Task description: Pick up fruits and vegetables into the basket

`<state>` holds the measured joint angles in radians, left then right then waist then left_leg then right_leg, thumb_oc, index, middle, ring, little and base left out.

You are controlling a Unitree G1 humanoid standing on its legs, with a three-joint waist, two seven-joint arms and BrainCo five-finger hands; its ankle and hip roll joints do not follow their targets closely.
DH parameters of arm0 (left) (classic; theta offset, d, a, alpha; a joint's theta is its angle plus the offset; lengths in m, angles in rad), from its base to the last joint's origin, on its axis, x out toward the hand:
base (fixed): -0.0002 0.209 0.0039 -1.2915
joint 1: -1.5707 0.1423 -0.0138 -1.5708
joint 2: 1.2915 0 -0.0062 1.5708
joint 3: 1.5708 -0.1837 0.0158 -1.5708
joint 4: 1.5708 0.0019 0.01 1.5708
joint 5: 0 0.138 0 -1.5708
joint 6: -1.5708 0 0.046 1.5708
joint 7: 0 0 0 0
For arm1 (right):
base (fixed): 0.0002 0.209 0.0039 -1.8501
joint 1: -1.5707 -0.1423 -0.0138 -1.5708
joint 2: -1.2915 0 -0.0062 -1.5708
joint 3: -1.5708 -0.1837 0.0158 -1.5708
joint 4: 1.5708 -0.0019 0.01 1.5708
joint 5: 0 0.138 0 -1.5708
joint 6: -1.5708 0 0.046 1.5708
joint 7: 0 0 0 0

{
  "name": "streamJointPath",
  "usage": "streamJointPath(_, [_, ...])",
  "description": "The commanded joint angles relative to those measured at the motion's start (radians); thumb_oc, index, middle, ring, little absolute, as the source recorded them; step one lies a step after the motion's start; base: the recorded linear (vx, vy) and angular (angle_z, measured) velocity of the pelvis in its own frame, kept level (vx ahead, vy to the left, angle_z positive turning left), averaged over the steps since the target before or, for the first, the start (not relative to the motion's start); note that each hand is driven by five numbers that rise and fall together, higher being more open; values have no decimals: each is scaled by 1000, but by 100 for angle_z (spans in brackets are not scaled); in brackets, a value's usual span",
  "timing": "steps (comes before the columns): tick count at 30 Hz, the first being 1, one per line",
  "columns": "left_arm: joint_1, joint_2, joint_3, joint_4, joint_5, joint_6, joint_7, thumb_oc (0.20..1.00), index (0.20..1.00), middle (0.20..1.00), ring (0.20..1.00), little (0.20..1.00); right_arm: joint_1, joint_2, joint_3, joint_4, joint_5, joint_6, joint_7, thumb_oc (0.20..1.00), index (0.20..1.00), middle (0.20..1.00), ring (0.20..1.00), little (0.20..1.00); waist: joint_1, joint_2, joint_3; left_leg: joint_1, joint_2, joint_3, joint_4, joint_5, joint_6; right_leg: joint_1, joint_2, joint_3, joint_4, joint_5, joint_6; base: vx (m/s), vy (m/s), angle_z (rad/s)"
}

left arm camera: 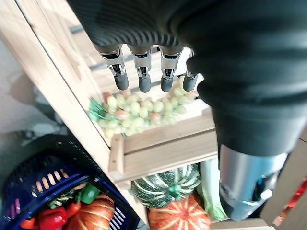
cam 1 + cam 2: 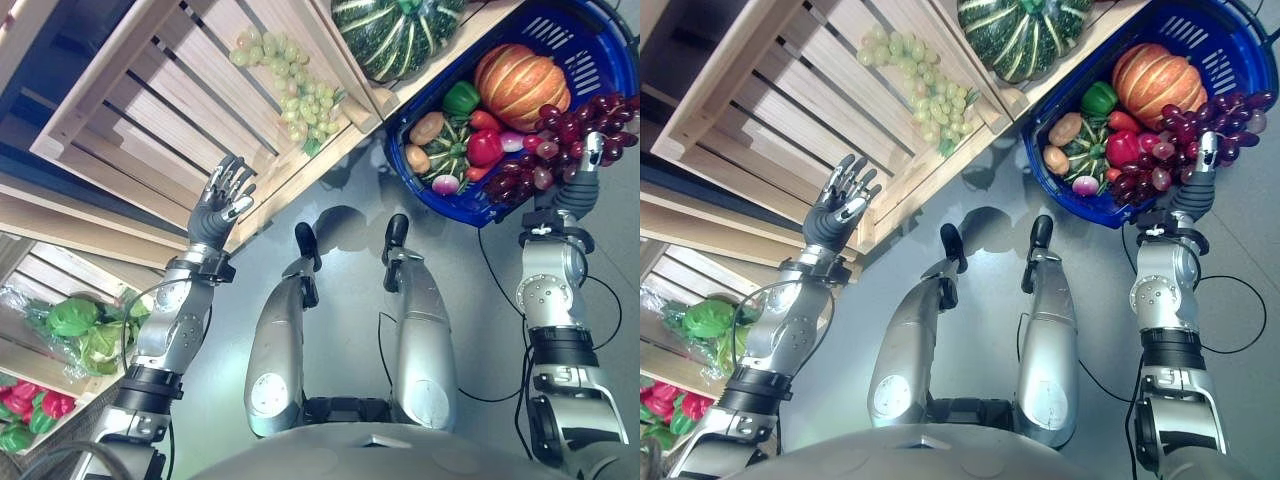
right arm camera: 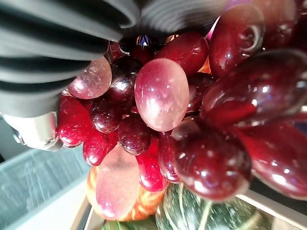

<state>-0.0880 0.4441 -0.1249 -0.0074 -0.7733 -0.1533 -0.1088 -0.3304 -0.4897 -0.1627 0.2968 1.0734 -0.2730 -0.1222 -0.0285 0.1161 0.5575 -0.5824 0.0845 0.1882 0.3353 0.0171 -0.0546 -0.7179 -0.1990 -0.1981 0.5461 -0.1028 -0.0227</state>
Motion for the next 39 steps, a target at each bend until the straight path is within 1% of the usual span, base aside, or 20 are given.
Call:
streamJointPath(1, [3, 26, -16, -73, 1, -77, -3, 1000, 1000, 1000, 1000, 1000, -38, -96, -74, 27, 84, -49, 49, 200, 200, 200, 200, 200, -1, 53, -37, -96, -6, 23, 119, -81, 4, -53, -7, -2, 88, -51, 88, -33, -125, 9])
streamJointPath(2, [-2, 28, -16, -75, -1, -78, 5, 1000, 1000, 1000, 1000, 1000, -53, -108, -76, 52, 96, -37, 56, 200, 200, 200, 200, 200, 3, 59, -37, -115, -6, 21, 125, -79, 5, -73, -9, -1, 98, -52, 86, -31, -136, 10])
streamJointPath(4, [-10, 40, -21, -75, -3, -102, 12, 1000, 1000, 1000, 1000, 1000, -81, -132, -72, 99, 109, -24, 68, 200, 200, 200, 200, 200, 12, 71, -37, -153, -7, 14, 136, -75, 6, -114, -12, 2, 114, -54, 84, -32, -142, 9])
streamJointPath(5, [-21, 51, -17, -80, -4, -107, 23, 1000, 1000, 1000, 1000, 1000, -111, -155, -67, 149, 120, -8, 83, 200, 200, 200, 200, 200, 22, 80, -37, -190, -10, 6, 146, -72, 10, -152, -13, 5, 129, -57, 80, -32, -165, 8])
streamJointPath(7, [-32, 58, -15, -78, -9, -107, 27, 1000, 1000, 1000, 1000, 1000, -136, -173, -60, 195, 125, 1, 99, 200, 200, 200, 200, 200, 29, 86, -37, -219, -10, -1, 159, -71, 13, -181, -15, 7, 144, -57, 77, -18, -134, 7])
streamJointPath(8, [-39, 64, -14, -77, -8, -98, 35, 1000, 1000, 1000, 1000, 1000, -152, -188, -56, 217, 125, 12, 98, 200, 200, 200, 200, 200, 34, 90, -37, -238, -10, -7, 167, -71, 14, -199, -16, 9, 154, -58, 76, -4, -164, 8])
streamJointPath(9, [-57, 81, -15, -74, -11, -91, 49, 1000, 1000, 1000, 1000, 1000, -184, -207, -46, 268, 125, 47, 91, 200, 200, 200, 200, 200, 40, 94, -37, -283, -9, -19, 190, -73, 16, -238, -19, 16, 178, -61, 74, -3, -208, 12])
streamJointPath(15, [-91, 126, -15, -60, -11, -85, 62, 1000, 1000, 1000, 1000, 1000, -269, -268, -8, 427, 138, 138, 59, 200, 200, 200, 200, 200, 64, 99, -37, -390, -11, -50, 238, -75, 25, -331, -20, 24, 230, -60, 66, 3, -140, 12])
streamJointPath(19, [-101, 150, -16, -53, -20, -101, 49, 1000, 1000, 1000, 1000, 1000, -297, -290, 14, 486, 164, 176, 50, 200, 200, 200, 200, 200, 73, 102, -37, -438, -14, -65, 259, -77, 29, -375, -20, 30, 259, -63, 61, 5, -99, 11])
streamJointPath(20, [-106, 160, -18, -46, -16, -109, 48, 1000, 1000, 1000, 1000, 1000, -309, -293, 24, 511, 190, 208, 42, 200, 200, 200, 200, 200, 76, 102, -37, -458, -16, -72, 273, -80, 31, -393, -18, 33, 273, -66, 59, 15, -105, 17])
streamJointPath(22, [-116, 173, -18, -44, -31, -104, 47, 1000, 1000, 1000, 1000, 1000, -323, -298, 35, 550, 224, 241, 50, 200, 200, 200, 200, 200, 80, 103, -37, -486, -17, -82, 294, -86, 34, -419, -21, 36, 296, -70, 56, 22, -94, 13])
streamJointPath(27, [-133, 199, -23, -33, -37, -101, 42, 1000, 1000, 1000, 1000, 1000, -340, -304, 48, 613, 285, 266, 40, 200, 200, 200, 200, 200, 85, 102, -37, -525, -20, -101, 325, -94, 40, -455, -18, 42, 331, -75, 52, 17, -65, 10])
streamJointPath(28, [-134, 201, -23, -32, -36, -102, 38, 1000, 1000, 1000, 1000, 1000, -341, -303, 47, 618, 293, 263, 26, 285, 285, 285, 285, 285, 85, 102, -37, -529, -20, -102, 328, -95, 40, -458, -18, 42, 334, -74, 52, 1, -39, 4])
streamJointPath(29, [-133, 204, -25, -33, -33, -106, 34, 1000, 1000, 1000, 1000, 1000, -341, -303, 44, 624, 305, 254, 4, 1000, 1000, 1000, 1000, 1000, 86, 102, -37, -531, -20, -104, 331, -96, 41, -459, -18, 42, 334, -72, 52, -5, -32, 5])
streamJointPath(31, [-130, 209, -27, -33, -27, -111, 30, 1000, 1000, 1000, 1000, 1000, -336, -302, 32, 633, 339, 237, -28, 1000, 1000, 1000, 1000, 1000, 84, 100, -37, -534, -19, -108, 339, -99, 41, -459, -18, 42, 334, -70, 53, 0, 0, 0])
streamJointPath(33, [-129, 212, -31, -31, -23, -120, 31, 1000, 1000, 1000, 1000, 1000, -333, -298, 24, 642, 336, 229, -39, 1000, 1000, 1000, 1000, 1000, 83, 100, -37, -533, -19, -110, 344, -101, 40, -458, -16, 42, 335, -68, 54, 0, 0, 0])
streamJointPath(35, [-131, 219, -35, -35, 19, -140, 44, 1000, 1000, 1000, 1000, 1000, -325, -289, 1, 655, 319, 170, -98, 1000, 1000, 1000, 1000, 1000, 80, 100, -37, -518, -18, -109, 339, -100, 39, -440, -10, 41, 320, -61, 54, -21, 40, 0])
streamJointPath(36, [-134, 223, -36, -33, 38, -148, 48, 1000, 1000, 1000, 1000, 1000, -320, -284, -7, 658, 327, 154, -113, 1000, 1000, 1000, 1000, 1000, 77, 99, -37, -509, -17, -107, 335, -99, 38, -431, -8, 39, 313, -60, 54, -28, 53, -1])
streamJointPath(37, [-137, 230, -39, -33, 62, -161, 56, 1000, 1000, 1000, 1000, 1000, -310, -278, -21, 660, 365, 138, -128, 1000, 1000, 1000, 1000, 1000, 75, 97, -37, -493, -16, -105, 327, -98, 35, -416, -5, 38, 301, -56, 55, -20, 47, -2])
streamJointPath(39, [-140, 236, -44, -34, 66, -172, 56, 1000, 1000, 1000, 1000, 1000, -298, -270, -33, 662, 373, 125, -135, 1000, 1000, 1000, 1000, 1000, 73, 96, -37, -479, -15, -103, 319, -95, 34, -402, -2, 37, 289, -52, 56, -23, 55, -2])
